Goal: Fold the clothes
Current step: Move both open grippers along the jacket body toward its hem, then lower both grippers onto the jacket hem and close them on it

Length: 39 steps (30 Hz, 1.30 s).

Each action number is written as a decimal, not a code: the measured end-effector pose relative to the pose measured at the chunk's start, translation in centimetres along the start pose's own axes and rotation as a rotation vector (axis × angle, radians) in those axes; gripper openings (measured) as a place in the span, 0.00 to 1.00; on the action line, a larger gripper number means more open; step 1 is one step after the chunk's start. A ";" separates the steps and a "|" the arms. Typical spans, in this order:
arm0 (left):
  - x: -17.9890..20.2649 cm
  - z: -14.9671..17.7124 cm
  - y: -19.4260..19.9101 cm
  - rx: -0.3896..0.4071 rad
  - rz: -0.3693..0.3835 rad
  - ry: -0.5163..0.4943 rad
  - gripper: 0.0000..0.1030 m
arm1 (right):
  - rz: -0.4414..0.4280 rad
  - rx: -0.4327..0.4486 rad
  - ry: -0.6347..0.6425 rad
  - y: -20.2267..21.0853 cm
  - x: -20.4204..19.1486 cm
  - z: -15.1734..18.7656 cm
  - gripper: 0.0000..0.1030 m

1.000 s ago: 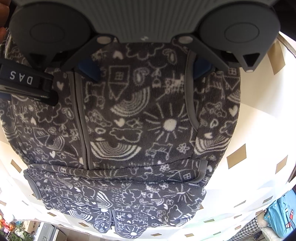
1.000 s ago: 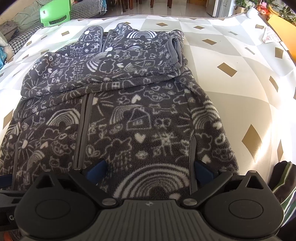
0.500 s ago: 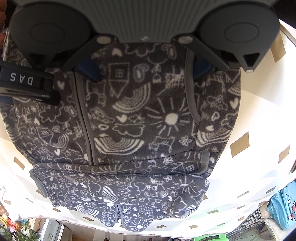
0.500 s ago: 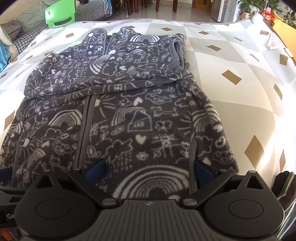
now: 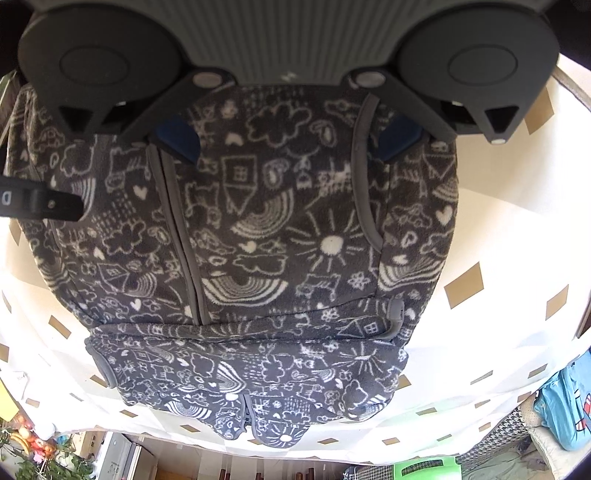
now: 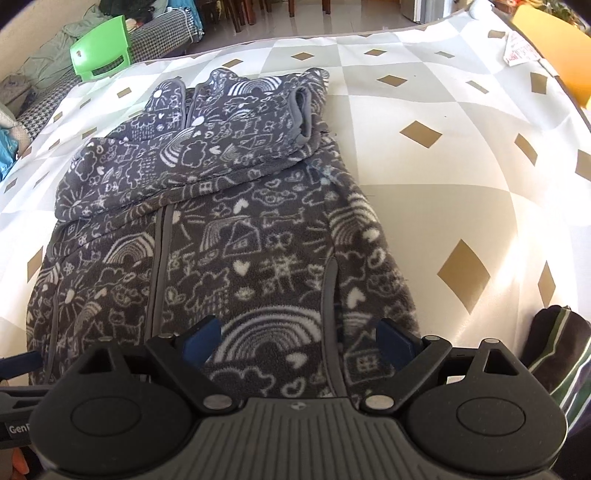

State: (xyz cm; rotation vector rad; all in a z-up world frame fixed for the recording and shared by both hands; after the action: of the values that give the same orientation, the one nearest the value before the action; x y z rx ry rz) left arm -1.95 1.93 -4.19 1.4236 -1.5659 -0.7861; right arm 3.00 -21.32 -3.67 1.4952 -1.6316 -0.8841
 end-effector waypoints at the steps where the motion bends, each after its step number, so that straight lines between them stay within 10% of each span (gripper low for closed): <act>1: -0.2 0.2 0.1 -0.006 -0.011 0.004 1.00 | -0.005 -0.008 -0.019 0.1 0.4 0.0 0.89; 22: -7.1 3.7 0.8 -0.052 -0.003 0.373 1.00 | -0.033 -0.157 -0.157 -1.0 2.2 2.4 0.89; 39: -2.7 2.5 -0.1 -0.073 0.168 0.276 1.00 | -0.104 -0.129 -0.095 -0.3 -0.3 2.6 0.90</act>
State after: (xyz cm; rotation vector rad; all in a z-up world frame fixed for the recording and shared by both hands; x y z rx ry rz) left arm -4.19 4.31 -5.82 1.2696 -1.4077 -0.5171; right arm 0.83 -21.04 -5.21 1.4786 -1.5434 -1.1124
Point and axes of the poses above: each gripper's, at about its wrist camera, not at the fingertips, and y roughly against the way its jaws point, x to its right, z to its underside, the point moved 8 cm from there along -y, roughly the way its jaws point, and after that the axes turned 11 degrees about z, right-handed, at the moved point
